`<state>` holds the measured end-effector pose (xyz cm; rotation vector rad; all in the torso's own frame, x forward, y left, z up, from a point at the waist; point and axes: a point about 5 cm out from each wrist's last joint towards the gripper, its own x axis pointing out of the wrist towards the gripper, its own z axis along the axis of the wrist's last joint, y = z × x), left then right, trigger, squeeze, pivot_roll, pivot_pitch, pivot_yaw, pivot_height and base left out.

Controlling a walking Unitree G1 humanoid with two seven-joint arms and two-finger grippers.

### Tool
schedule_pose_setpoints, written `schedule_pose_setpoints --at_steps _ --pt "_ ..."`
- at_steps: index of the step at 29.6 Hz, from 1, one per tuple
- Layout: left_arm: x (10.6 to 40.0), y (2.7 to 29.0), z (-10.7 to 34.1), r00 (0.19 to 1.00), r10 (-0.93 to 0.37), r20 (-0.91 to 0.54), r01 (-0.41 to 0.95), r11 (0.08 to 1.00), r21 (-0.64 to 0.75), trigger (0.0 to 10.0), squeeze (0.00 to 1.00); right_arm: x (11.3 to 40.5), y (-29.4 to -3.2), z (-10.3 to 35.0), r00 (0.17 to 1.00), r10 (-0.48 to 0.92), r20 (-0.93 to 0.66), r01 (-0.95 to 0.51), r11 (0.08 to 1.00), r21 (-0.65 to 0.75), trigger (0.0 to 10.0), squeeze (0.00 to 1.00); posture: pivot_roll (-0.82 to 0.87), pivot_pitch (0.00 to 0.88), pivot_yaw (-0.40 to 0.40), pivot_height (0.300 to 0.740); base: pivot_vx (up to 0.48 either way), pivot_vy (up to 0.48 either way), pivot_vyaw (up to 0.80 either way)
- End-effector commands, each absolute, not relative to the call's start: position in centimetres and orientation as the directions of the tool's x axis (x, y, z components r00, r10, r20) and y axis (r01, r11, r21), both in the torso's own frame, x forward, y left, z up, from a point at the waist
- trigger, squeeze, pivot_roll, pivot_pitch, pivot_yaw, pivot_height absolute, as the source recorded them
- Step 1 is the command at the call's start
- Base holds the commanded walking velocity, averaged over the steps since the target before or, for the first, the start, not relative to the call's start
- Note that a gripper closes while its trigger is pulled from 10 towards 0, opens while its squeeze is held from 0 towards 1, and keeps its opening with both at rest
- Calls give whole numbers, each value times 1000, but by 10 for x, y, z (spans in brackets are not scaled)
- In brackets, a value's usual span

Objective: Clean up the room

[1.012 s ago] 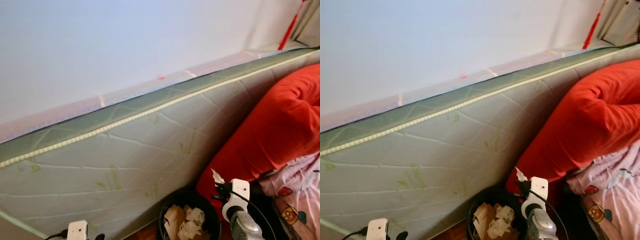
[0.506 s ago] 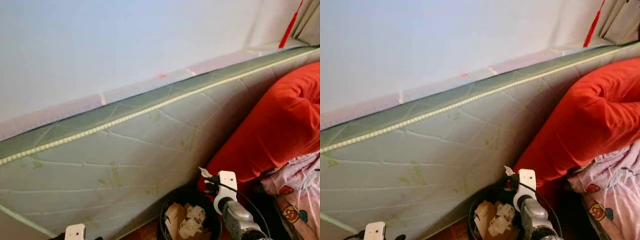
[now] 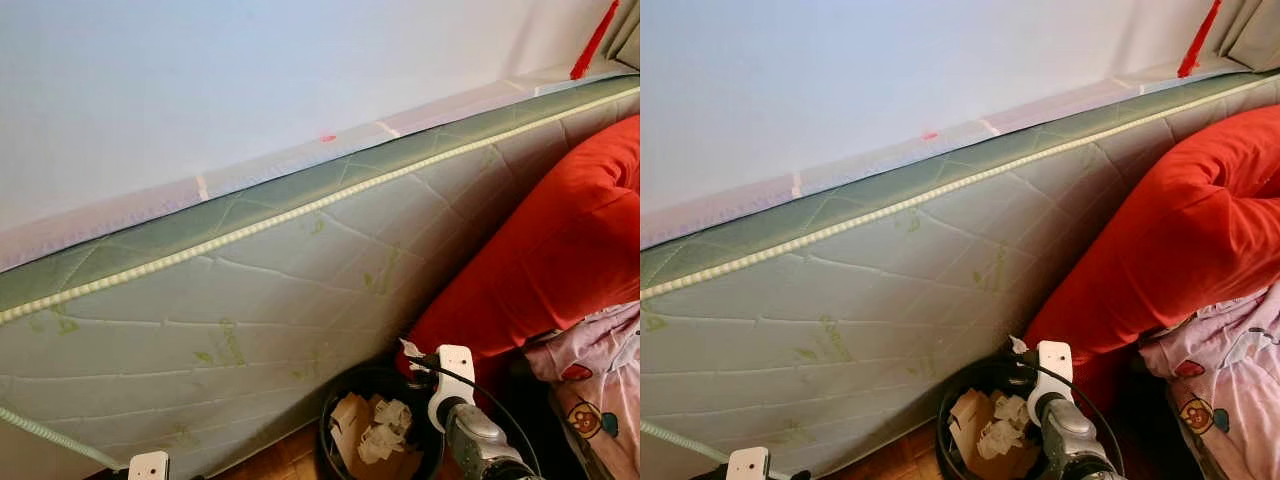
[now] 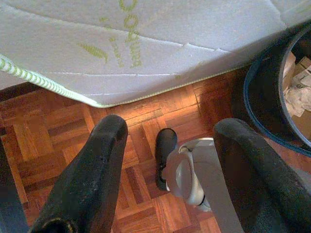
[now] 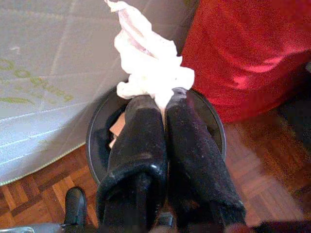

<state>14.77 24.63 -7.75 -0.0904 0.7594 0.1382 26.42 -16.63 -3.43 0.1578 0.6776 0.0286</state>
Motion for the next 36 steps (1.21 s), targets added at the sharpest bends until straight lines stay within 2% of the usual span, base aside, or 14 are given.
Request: schedule_pose_setpoints --at_steps 1,8,9,10,11,12,36 --pt "139 244 -81 700 83 -710 -153 988 -36 10000 0 258 -169 -39 760 68 -646 37 988 148 10000 0 251 129 -34 740 0 0 0" --pt "139 244 -82 699 81 -711 -151 988 -36 10000 0 257 -169 -40 759 69 -648 43 987 155 10000 0 253 122 -35 740 0 0 0" --pt "139 244 -82 699 81 -711 -150 988 -35 10000 0 257 -168 -40 757 71 -649 40 987 155 10000 306 257 119 -37 740 0 0 0" --pt "139 244 -82 699 81 -711 -150 988 -35 10000 0 256 -168 -41 756 74 -650 37 987 155 10000 380 257 119 -37 740 0 0 0" --pt "139 244 -82 699 81 -710 -150 988 -35 10000 0 256 -167 -41 756 77 -650 34 987 157 10000 871 261 119 -38 740 0 0 0" --pt "139 244 -82 699 82 -710 -152 988 -35 10000 0 257 -166 -41 756 79 -650 33 987 158 10000 1000 261 121 -38 740 0 0 0" --pt "140 242 -82 698 83 -711 -156 987 -38 10000 0 246 -161 -49 715 123 -689 4 984 180 10000 1000 266 138 -52 740 0 0 0"
